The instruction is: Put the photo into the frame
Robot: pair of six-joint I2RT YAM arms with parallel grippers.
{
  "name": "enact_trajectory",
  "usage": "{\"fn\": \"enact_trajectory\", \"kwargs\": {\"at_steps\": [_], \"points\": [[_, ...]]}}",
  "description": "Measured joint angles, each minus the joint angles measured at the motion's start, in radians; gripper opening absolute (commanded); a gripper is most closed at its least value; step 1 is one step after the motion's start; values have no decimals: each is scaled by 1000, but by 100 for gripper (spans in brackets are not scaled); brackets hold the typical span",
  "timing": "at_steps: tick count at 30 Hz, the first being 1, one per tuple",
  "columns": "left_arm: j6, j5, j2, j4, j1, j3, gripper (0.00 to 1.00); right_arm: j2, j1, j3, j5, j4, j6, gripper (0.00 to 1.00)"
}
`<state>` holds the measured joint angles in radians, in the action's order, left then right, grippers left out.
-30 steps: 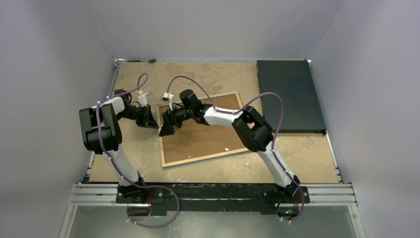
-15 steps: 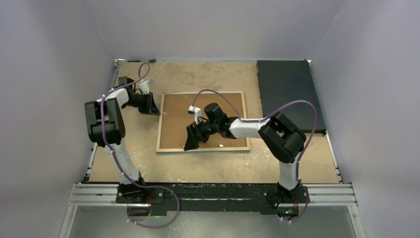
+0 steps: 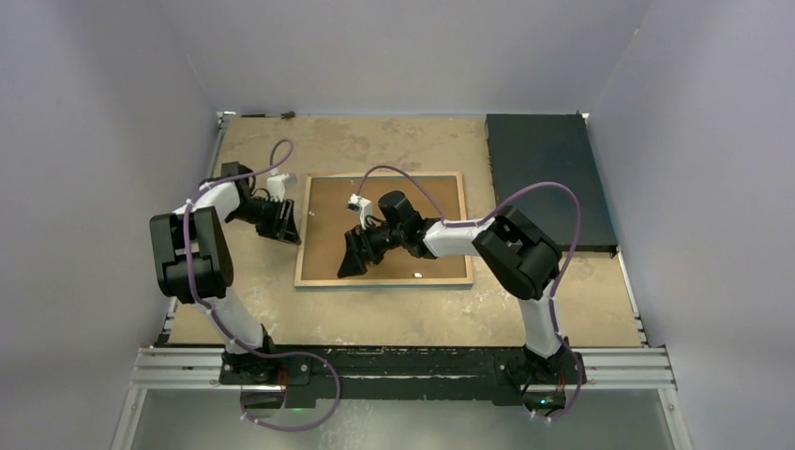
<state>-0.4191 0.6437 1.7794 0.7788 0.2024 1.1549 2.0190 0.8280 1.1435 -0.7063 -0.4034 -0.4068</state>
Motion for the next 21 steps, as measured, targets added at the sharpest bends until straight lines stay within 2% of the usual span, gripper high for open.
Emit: {"fn": "enact_trajectory", "kwargs": {"at_steps": [6,21], "points": [[-40,-9,35,23,0,-52,26,47,0,51,-22,-11,0,83],[-21,11,37,24,0,-54,19,54,42,53,-62,1,28,76]]}}
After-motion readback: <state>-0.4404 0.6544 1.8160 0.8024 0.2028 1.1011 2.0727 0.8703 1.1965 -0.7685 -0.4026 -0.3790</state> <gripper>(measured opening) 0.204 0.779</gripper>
